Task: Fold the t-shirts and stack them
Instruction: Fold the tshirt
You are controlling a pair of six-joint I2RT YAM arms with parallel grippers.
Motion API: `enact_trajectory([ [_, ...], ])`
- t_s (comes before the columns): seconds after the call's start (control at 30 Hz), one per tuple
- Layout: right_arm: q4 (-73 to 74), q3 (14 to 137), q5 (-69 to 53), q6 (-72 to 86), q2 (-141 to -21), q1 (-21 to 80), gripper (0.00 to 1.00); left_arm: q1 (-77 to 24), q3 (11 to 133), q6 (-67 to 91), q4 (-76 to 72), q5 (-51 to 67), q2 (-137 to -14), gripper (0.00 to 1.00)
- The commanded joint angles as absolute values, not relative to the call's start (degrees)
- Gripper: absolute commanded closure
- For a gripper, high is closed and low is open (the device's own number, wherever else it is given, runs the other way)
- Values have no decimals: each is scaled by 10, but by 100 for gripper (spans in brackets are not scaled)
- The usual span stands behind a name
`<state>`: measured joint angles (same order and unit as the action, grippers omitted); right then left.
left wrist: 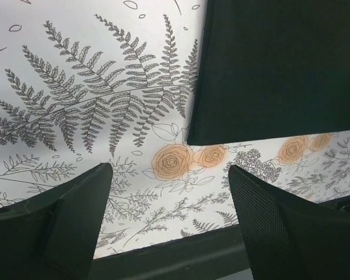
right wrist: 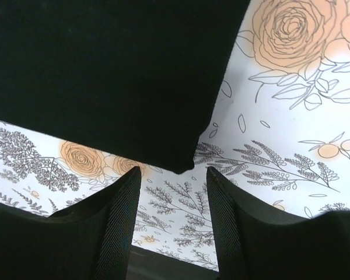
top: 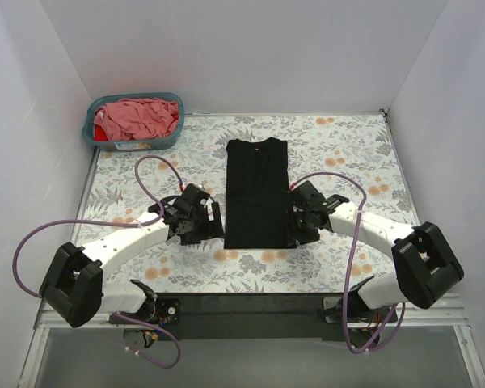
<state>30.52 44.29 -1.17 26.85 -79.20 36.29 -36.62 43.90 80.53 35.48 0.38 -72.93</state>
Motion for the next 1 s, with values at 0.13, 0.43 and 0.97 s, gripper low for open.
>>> enact_trajectory([
  [0.13, 310, 464, 25, 289, -832, 381, 48, -381, 470, 796, 359, -19, -743, 20],
  [0.43, 319, 456, 44, 293, -860, 390, 52, -403, 483, 803, 359, -21, -792, 24],
  [0.97, 306, 444, 9, 279, -918, 390, 99, -432, 533, 824, 395, -35, -874, 31],
])
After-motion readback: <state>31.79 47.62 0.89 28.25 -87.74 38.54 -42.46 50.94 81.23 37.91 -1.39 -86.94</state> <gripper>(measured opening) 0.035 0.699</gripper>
